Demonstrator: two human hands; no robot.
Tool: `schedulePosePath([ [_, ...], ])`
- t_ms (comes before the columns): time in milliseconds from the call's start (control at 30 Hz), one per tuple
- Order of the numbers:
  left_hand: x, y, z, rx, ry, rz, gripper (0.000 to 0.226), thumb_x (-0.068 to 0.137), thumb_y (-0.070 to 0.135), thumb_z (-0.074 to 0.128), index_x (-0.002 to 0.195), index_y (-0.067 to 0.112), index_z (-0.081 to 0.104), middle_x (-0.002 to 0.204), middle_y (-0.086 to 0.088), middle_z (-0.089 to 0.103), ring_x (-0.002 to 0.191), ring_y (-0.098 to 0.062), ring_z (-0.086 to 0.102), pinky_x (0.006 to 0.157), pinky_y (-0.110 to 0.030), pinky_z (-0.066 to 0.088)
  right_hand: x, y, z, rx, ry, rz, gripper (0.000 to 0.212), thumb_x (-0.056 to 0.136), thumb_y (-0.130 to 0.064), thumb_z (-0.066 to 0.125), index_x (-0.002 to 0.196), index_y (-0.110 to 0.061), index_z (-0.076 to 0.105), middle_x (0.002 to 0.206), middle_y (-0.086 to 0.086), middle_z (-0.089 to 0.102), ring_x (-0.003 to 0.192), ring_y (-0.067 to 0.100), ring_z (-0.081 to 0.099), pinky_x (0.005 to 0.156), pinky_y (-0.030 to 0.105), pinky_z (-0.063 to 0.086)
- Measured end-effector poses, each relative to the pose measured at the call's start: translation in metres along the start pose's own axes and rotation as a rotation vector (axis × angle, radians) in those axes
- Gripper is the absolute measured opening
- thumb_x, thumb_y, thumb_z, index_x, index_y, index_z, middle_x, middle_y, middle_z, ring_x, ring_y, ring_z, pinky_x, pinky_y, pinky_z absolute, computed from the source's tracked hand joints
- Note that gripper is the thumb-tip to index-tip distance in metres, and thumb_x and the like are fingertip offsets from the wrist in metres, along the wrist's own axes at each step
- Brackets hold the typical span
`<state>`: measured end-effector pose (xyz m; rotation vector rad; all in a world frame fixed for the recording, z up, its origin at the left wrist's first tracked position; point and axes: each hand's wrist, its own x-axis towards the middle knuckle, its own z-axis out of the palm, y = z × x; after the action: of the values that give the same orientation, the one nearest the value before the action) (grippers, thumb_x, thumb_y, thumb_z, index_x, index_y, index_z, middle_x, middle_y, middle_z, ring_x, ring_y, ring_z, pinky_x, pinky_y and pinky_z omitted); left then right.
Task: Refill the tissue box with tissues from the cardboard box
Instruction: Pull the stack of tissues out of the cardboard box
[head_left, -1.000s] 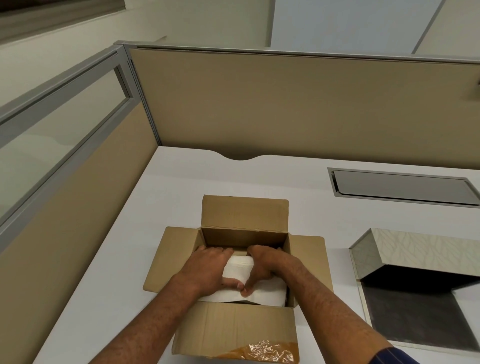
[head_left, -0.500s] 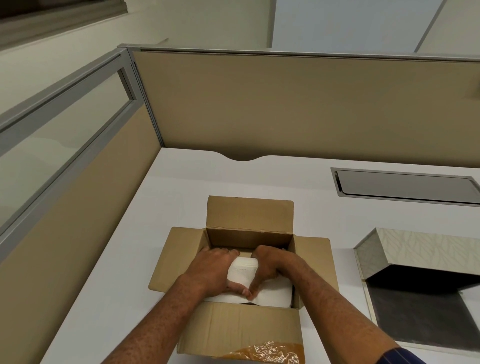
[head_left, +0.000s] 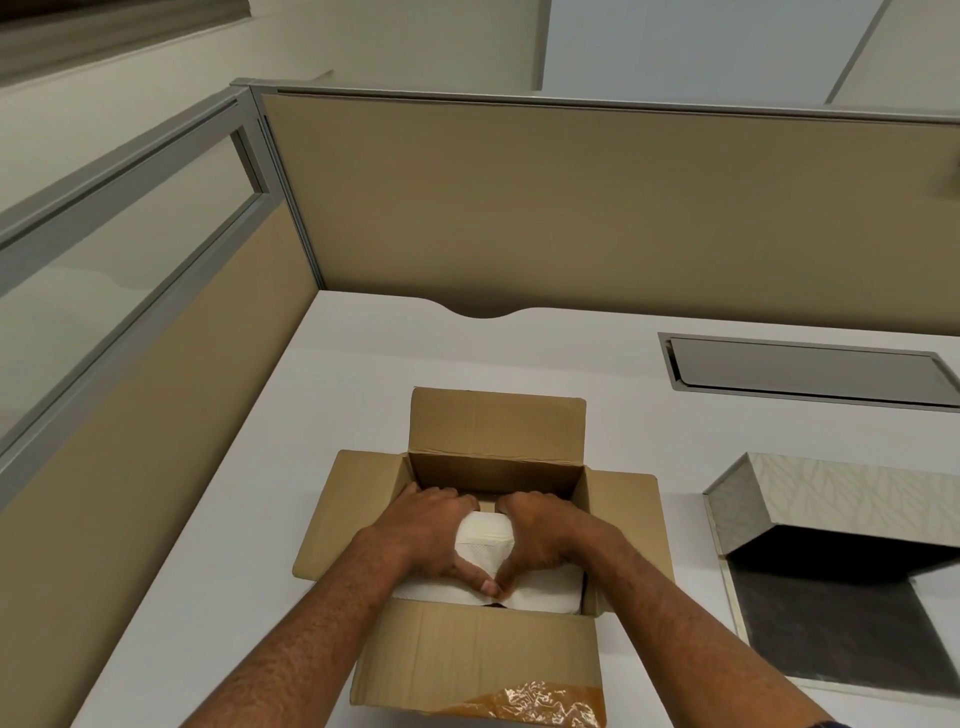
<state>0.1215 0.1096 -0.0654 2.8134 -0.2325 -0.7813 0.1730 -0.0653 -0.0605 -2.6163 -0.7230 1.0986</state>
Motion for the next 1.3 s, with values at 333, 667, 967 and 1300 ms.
schedulePosePath([
  [333,-0.002,-0.005,0.008,0.059,0.097,0.085,0.104,0.054,0.089,0.064,0.136,0.027,0.043,0.14,0.002,0.058,0.125,-0.02,0.052,0.113,-0.039,0.03,-0.018,-0.001,0.021,-0.16,0.276,-0.114,0.077,0.068,-0.054,0.081,0.13,-0.022,0.048,0.127,0.006,0.064,0.112,0.025,0.06,0.098,0.036,0.045],
  [667,-0.008,-0.008,0.009,0.062,0.204,0.154,0.095,0.063,0.079,0.067,0.138,0.028,0.039,0.139,0.003,0.055,0.123,-0.018,0.048,0.11,-0.038,0.031,-0.03,0.002,0.033,-0.249,0.512,-0.204,0.076,0.076,-0.055,0.073,0.136,-0.021,0.043,0.132,0.006,0.063,0.117,0.024,0.057,0.105,0.039,0.041],
  [967,-0.023,-0.004,0.01,0.152,0.494,0.137,0.089,0.072,0.067,0.068,0.144,0.027,0.035,0.138,0.0,0.053,0.124,-0.02,0.048,0.115,-0.04,0.032,-0.038,0.0,0.032,-0.249,0.671,-0.221,0.067,0.08,-0.05,0.067,0.137,-0.022,0.044,0.133,0.003,0.061,0.12,0.021,0.054,0.11,0.038,0.037],
  [1300,-0.042,-0.005,0.013,0.038,0.744,0.115,0.076,0.072,0.044,0.072,0.14,0.021,0.047,0.131,-0.004,0.059,0.12,-0.023,0.054,0.106,-0.037,0.044,-0.048,-0.007,0.029,-0.243,0.878,-0.222,0.058,0.07,-0.04,0.075,0.121,-0.017,0.059,0.112,0.005,0.071,0.099,0.023,0.062,0.097,0.04,0.048],
])
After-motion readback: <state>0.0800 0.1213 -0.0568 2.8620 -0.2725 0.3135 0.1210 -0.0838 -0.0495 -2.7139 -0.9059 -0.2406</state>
